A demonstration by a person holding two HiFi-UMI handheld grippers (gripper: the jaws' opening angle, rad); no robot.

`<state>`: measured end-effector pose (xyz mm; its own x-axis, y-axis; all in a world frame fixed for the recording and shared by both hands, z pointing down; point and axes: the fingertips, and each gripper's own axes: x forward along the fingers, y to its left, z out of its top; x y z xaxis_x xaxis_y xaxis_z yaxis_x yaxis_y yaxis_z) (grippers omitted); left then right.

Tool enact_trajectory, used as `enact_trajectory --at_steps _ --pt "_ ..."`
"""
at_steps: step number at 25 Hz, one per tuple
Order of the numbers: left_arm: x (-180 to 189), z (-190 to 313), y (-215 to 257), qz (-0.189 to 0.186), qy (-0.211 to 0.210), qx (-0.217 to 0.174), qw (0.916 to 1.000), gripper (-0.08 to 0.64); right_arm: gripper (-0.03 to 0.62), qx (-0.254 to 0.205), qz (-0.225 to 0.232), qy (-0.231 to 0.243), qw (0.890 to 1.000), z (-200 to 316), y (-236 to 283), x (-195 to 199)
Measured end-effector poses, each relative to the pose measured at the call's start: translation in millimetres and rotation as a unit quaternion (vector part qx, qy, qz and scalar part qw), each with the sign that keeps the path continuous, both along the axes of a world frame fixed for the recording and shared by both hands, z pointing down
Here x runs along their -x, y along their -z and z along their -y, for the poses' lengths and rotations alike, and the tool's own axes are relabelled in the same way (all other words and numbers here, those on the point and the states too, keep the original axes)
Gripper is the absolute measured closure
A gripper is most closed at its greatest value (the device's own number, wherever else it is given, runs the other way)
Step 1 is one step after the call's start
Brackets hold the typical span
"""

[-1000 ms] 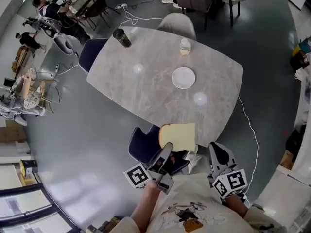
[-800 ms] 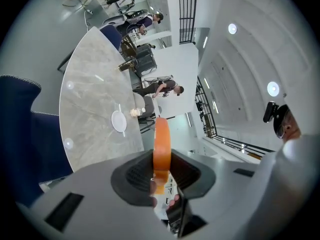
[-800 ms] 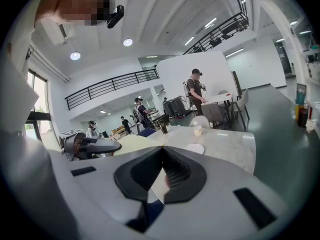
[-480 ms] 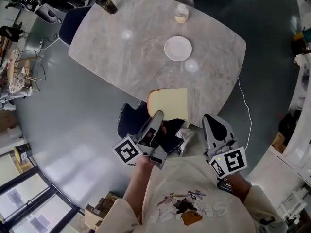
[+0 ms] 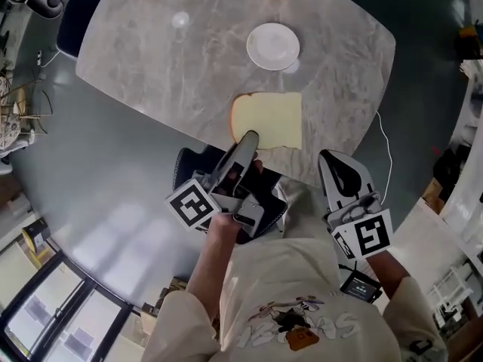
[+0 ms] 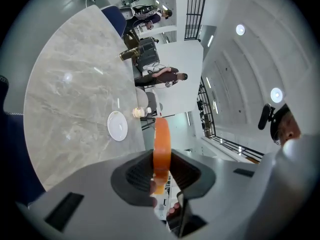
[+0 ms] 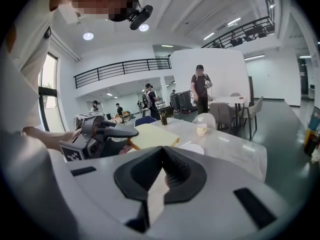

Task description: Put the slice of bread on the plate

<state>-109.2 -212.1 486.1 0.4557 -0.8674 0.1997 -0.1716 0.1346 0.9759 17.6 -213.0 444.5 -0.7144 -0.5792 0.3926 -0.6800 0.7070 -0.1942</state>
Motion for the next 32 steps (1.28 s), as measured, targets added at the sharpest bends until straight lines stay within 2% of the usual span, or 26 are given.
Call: enact_trajectory --at_steps 6,12,21,32 --pt "-1 36 -30 -0.027 0.0 0.005 0.9996 0.462 0.588 0.011 -0.015 -0.013 1.0 27 -29 2" --pt "13 75 -67 -0.034 -0.003 0.021 0.9992 0.46 0.588 0.021 -0.021 -0.03 0.999 61 -64 18" --pt "26 135 -113 -0.047 0.009 0.03 0.9984 0.46 0.588 0.027 -0.018 -0.028 0.999 100 -104 40" --pt "20 174 -148 -0.075 0.019 0.047 0.9959 0.46 0.588 0.019 -0.014 -0.022 0.999 124 -117 57"
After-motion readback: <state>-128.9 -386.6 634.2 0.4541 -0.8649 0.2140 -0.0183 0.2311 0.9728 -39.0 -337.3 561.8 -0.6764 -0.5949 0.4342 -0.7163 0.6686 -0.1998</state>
